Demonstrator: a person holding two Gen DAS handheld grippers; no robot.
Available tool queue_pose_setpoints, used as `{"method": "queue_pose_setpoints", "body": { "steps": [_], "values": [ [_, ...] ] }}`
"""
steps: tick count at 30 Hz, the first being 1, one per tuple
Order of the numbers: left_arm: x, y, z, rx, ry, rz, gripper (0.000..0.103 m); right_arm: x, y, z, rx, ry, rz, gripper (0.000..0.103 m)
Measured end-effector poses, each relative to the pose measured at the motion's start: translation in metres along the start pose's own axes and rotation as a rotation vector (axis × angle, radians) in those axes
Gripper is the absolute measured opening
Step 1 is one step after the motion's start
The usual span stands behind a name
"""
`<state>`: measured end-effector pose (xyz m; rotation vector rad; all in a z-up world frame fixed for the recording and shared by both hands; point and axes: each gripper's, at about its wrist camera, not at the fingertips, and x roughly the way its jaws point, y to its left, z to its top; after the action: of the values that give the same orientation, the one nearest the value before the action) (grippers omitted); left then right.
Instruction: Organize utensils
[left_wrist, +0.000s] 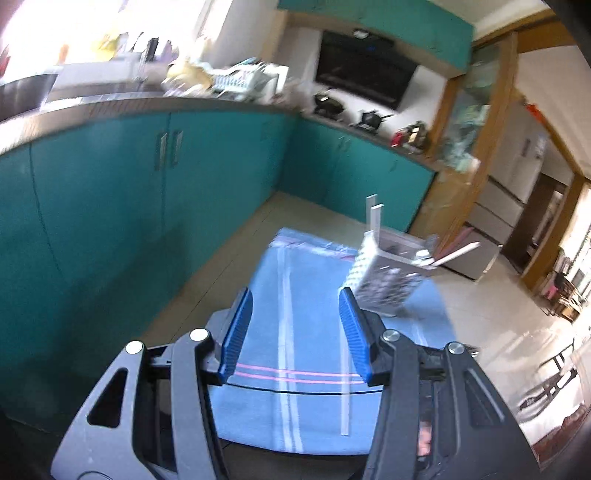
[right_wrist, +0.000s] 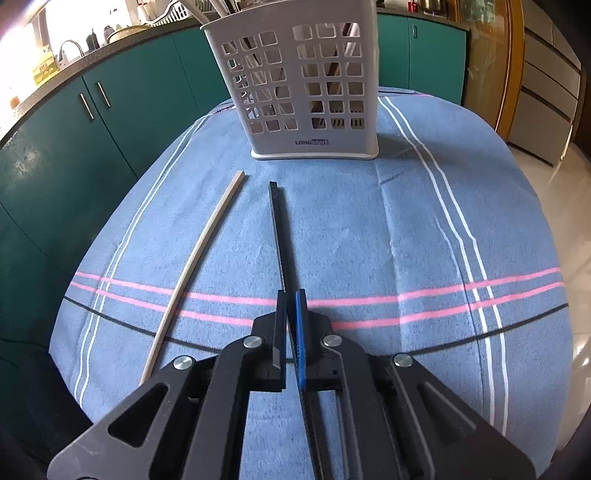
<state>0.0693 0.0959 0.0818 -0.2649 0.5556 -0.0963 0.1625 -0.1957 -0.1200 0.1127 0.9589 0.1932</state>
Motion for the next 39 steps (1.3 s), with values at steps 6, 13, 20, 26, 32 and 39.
{"method": "queue_pose_setpoints", "body": {
  "steps": [6, 13, 20, 26, 32, 39],
  "values": [
    [-0.043, -0.071, 0.025, 0.112, -0.066, -0.098, 0.048, -0.009, -0.01, -0.01, 0.018, -0.005, 0.015, 0.005],
    [-0.049, -0.134, 0.015, 0.258, -0.042, -0.194, 0.058, -0.022, -0.027, -0.012, 0.039, -0.027, 0.02, 0.005],
    [0.057, -0.14, -0.011, 0.236, 0.177, -0.231, 0.053, -0.038, -0.054, 0.003, 0.09, -0.049, 0.023, 0.005],
    [0.206, -0.119, -0.036, 0.235, 0.437, -0.064, 0.044, -0.018, -0.047, 0.031, -0.007, 0.021, 0.051, 0.022],
    [0.31, -0.11, -0.061, 0.303, 0.617, 0.0, 0.043, 0.014, -0.02, 0.057, -0.128, 0.123, 0.083, 0.022],
    [0.356, -0.102, -0.077, 0.33, 0.69, 0.043, 0.044, 0.045, -0.003, 0.071, -0.186, 0.2, 0.045, 0.023]
  ]
}}
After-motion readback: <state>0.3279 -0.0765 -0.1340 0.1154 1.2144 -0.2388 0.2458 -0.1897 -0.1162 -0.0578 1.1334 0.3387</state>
